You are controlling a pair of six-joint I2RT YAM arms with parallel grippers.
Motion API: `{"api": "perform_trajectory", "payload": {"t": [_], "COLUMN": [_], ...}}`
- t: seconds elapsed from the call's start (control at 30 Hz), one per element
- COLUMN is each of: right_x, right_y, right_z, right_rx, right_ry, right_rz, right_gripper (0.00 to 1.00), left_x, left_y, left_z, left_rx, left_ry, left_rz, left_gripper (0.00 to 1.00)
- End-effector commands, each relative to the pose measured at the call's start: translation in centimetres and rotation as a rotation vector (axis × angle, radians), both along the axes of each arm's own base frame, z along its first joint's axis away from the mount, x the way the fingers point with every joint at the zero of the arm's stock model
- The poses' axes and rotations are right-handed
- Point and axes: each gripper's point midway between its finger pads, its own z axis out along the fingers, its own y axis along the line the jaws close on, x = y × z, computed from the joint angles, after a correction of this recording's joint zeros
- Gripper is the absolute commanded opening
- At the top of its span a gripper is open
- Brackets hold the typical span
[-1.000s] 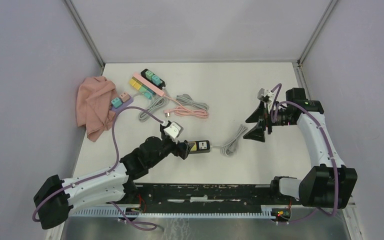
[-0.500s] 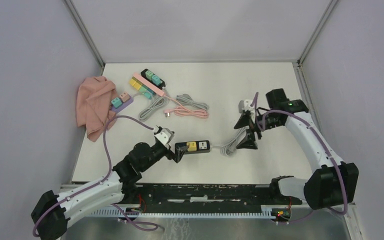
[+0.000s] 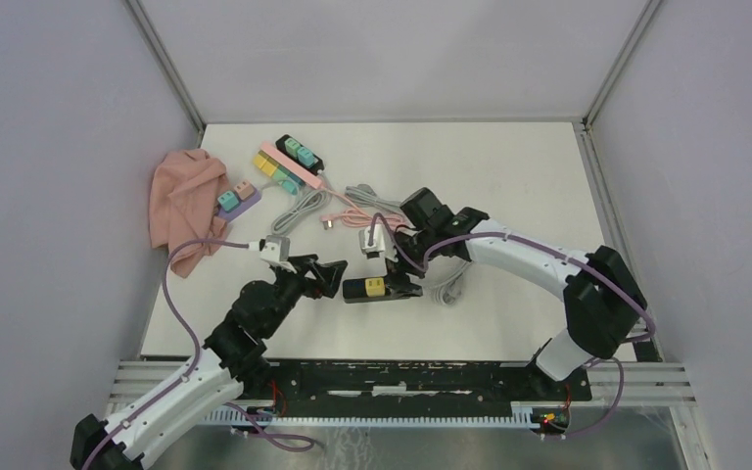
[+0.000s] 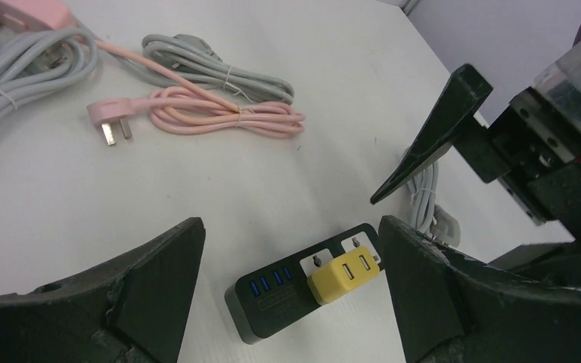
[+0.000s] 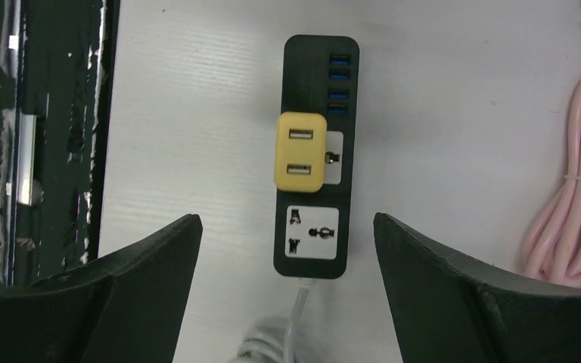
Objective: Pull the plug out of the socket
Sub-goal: Remove the plug from the socket.
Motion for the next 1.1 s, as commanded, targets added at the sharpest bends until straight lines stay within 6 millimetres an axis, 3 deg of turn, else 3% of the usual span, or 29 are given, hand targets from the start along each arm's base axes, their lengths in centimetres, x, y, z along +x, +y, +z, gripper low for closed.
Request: {"api": "perform_trajectory", "payload": {"t": [0.0, 0.13, 0.4, 0.63, 0.7, 0.83, 0.93, 1.07], "right_x": [3.0, 2.8, 1.3, 1.2, 1.6, 2.1, 0.8, 0.0], "right_y": [4.5, 6.2, 6.6, 5.6, 4.6, -0.2, -4.4, -8.1], "right_z": [1.4, -0.1, -2.6, -3.0, -2.0, 0.1, -0.1, -1.1], "right_rx": [0.048, 0.011, -0.042, -0.081, -0.065, 0.028, 0.007, -0.052], "right_ry": [-0.074, -0.045, -0.001, -0.023, -0.022, 0.063, 0.032, -0.063], "right_rz": [-0.133, -0.133, -0.087, -0.040, -0.031, 0.035, 0.133, 0.264], "right_gripper": [0.88, 0.82, 0.65, 0.34, 0.24, 0.15, 0.14, 0.14], "left_x": [0.4, 0.3, -0.1, -0.5, -0.9, -2.3, -3.6, -5.0], "left_y": [1.7, 2.1, 1.6, 0.6, -0.2, -2.5, -4.2, -6.6], "left_z": [-1.3, -1.7, -1.5, -1.8, -1.6, -0.9, 0.5, -0.3], "left_rx": [-0.115, -0.111, -0.111, -0.094, -0.084, -0.071, -0.134, -0.067], "left_ry": [0.088, 0.095, 0.080, 0.070, 0.049, -0.038, -0.139, -0.165], "left_rz": [0.134, 0.150, 0.107, 0.042, -0.015, -0.192, -0.317, -0.465], "left_gripper": [0.91, 0.90, 0.89, 0.88, 0.88, 0.89, 0.89, 0.89]}}
